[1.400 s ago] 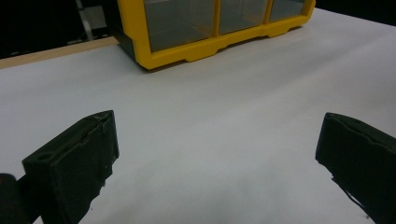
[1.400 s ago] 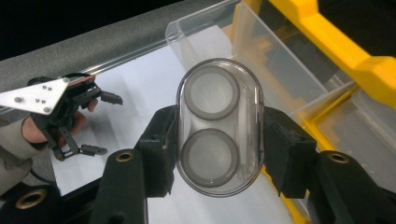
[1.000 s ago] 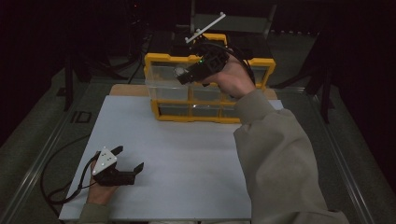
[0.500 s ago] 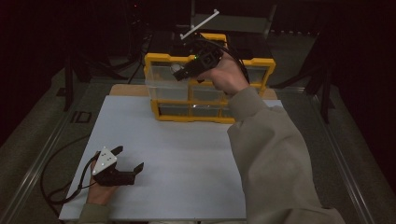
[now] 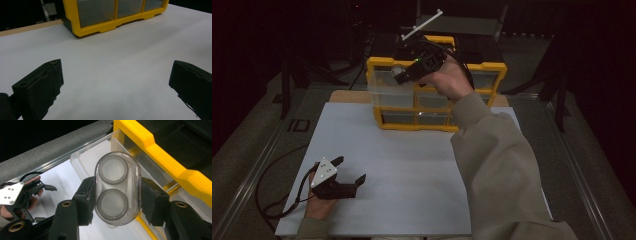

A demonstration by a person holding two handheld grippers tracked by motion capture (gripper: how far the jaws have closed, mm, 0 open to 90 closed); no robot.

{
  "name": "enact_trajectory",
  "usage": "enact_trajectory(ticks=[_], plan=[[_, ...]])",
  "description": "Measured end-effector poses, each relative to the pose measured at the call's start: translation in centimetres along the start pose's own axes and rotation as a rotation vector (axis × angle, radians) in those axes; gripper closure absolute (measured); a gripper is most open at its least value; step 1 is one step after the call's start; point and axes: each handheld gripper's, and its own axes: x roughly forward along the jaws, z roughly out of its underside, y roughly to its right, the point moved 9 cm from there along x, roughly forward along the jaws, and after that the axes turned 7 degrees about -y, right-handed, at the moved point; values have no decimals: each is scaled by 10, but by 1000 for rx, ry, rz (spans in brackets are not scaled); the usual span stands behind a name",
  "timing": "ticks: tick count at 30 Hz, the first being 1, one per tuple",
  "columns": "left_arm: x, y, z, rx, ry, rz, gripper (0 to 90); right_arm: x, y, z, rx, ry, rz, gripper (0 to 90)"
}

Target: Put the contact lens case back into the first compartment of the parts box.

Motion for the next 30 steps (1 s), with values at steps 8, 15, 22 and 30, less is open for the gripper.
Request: enact_trajectory(ticks=[8, 15, 22, 30], plan=[[0, 0, 0, 0, 0, 0, 3, 5, 2, -2, 6, 1, 12, 487], [0, 0, 0, 0, -1, 0, 3, 11, 2, -4, 8, 0, 28, 486], [0, 0, 0, 2, -1, -1, 3, 19, 3, -5, 26, -7, 37, 485], [0, 0, 0, 1, 0, -1, 3, 24, 9, -4, 46, 9, 55, 318]])
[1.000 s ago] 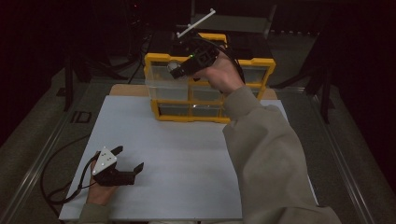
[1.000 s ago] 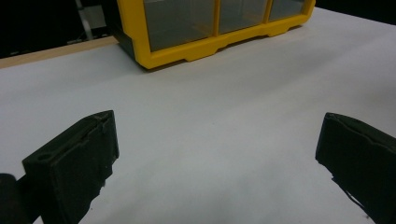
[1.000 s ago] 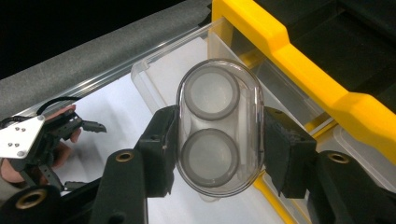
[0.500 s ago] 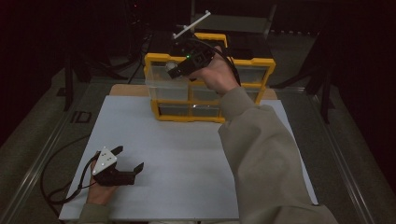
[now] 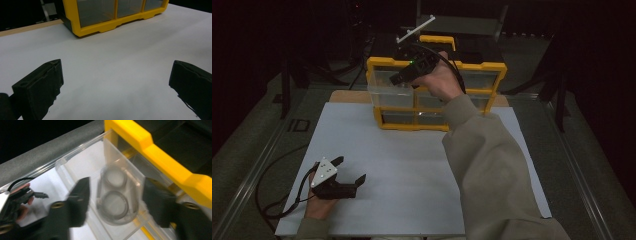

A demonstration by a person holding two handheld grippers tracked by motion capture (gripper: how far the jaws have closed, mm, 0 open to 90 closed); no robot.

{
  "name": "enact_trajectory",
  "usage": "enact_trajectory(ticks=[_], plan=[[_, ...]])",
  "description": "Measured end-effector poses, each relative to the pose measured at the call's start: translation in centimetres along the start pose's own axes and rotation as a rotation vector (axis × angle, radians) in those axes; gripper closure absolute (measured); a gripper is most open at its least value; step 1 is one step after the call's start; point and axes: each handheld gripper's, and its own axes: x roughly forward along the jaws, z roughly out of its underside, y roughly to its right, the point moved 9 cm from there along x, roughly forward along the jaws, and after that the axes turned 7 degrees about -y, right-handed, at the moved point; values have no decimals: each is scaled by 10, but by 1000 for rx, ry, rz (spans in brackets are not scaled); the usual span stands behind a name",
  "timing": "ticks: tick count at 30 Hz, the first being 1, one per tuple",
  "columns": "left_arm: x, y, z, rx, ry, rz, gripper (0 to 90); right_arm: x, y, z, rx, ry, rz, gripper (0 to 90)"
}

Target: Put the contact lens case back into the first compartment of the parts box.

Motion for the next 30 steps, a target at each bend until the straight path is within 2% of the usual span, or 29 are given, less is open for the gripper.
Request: enact_trajectory(ticks=[5, 10, 25, 30], plan=[[0, 0, 0, -2, 0, 1, 3, -2, 4, 1, 8, 21, 15, 216], [0, 0, 0, -2, 0, 0, 3, -6, 6, 3, 8, 29, 15, 185], [0, 0, 0, -1, 0, -1, 3, -18, 13, 9, 7, 52, 17, 173], [0, 0, 0, -2, 0, -1, 3, -21, 17, 14, 23, 54, 19, 173]])
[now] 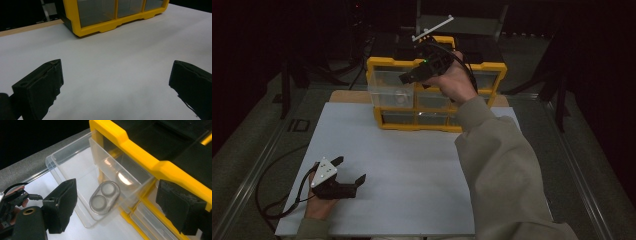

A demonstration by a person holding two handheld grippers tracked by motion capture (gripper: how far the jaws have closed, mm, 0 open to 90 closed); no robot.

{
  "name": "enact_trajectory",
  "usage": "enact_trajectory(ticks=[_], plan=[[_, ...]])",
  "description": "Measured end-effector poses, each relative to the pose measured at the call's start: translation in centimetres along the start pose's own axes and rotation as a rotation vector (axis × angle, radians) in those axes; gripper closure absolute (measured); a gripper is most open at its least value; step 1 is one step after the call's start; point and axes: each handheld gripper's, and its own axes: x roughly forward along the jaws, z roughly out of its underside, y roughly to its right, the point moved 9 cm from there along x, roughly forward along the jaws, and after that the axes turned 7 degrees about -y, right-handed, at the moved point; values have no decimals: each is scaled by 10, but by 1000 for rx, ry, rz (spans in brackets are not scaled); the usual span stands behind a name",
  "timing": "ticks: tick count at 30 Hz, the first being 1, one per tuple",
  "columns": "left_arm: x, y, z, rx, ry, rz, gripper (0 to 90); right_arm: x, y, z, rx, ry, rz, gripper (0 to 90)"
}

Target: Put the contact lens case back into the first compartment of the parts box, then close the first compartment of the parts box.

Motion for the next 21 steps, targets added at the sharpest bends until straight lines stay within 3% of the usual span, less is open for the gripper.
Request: enact_trajectory(ticks=[21], plan=[[0, 0, 0, 1, 2, -5, 3, -7, 10, 20, -1, -3, 4, 176]])
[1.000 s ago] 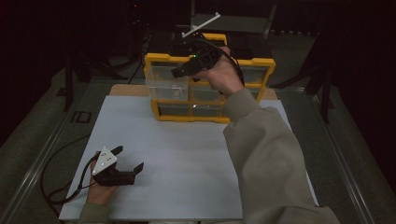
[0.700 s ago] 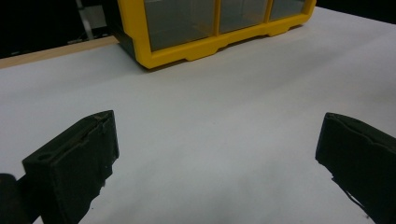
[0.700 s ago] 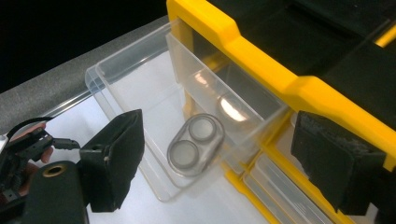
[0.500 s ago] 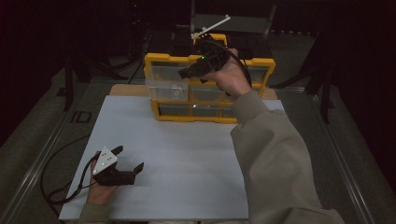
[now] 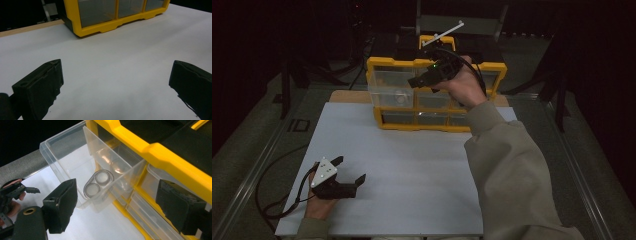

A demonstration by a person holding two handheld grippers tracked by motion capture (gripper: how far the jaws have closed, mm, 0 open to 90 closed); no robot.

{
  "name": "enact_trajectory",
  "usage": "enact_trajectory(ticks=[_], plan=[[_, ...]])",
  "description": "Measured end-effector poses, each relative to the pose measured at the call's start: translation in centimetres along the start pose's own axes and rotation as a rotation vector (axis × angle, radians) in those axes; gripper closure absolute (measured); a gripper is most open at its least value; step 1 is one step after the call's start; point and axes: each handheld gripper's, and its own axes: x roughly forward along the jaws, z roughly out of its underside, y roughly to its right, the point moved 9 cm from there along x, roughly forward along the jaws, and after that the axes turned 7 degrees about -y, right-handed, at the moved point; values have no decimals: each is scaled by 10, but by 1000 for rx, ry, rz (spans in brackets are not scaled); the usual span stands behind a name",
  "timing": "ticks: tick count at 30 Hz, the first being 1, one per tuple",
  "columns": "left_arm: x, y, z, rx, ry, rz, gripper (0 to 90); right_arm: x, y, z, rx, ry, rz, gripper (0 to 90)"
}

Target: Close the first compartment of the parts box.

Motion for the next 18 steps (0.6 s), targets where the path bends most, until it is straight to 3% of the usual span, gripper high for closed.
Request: enact_trajectory(ticks=[10, 18], plan=[[-1, 0, 0, -2, 3, -2, 3, 1, 4, 13, -3, -17, -3, 206], [0, 0, 0, 1, 1, -3, 3, 6, 0, 28, -52, -46, -18, 362]])
